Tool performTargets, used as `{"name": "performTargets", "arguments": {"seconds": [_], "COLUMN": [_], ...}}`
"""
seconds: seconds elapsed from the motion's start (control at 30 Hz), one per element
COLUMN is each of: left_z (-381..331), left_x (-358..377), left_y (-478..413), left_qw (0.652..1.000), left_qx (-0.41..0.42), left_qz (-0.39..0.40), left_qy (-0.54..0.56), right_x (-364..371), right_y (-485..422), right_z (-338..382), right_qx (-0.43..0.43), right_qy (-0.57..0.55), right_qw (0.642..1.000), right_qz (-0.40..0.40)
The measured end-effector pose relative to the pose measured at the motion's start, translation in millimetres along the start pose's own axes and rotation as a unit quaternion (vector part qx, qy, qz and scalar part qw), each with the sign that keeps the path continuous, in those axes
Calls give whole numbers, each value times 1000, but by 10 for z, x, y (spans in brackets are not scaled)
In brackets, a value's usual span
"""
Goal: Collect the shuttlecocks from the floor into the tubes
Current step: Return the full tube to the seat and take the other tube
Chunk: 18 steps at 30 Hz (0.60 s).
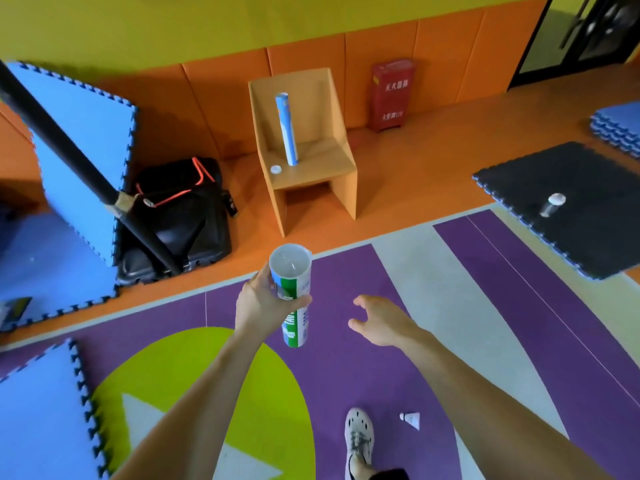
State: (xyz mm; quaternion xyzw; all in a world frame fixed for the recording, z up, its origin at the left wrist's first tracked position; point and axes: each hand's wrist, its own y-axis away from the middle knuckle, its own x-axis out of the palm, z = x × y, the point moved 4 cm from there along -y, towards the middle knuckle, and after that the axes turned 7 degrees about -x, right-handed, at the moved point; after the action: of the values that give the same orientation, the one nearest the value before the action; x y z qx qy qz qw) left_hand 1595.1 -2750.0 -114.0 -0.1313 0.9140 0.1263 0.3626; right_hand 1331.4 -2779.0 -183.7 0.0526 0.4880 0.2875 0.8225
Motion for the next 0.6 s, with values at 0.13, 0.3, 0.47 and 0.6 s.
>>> {"name": "performTargets", "arguments": {"seconds": [0.13, 0.3, 0.47, 0.6], "left_z": [-325, -535, -684, -951], "left_x": [9, 35, 151, 158], "left_y": [-994, -2173, -3611, -4702], "left_qw": [1000, 999, 999, 998], "left_qx": [-8, -11, -8, 3], "left_qz": [2, -2, 22, 52], "left_qy": [16, 35, 45, 30], "right_x": [-607, -1237, -1771, -2206], "right_y": [-913, -2100, -3410, -4320], "right_z": [2, 93, 170, 224], "right_qx": [-7, -18, -39, -43], "right_qy": [5, 19, 26, 0], "right_qw": [1000, 1000, 999, 999], "right_qz": [8, 9, -1, -15]}}
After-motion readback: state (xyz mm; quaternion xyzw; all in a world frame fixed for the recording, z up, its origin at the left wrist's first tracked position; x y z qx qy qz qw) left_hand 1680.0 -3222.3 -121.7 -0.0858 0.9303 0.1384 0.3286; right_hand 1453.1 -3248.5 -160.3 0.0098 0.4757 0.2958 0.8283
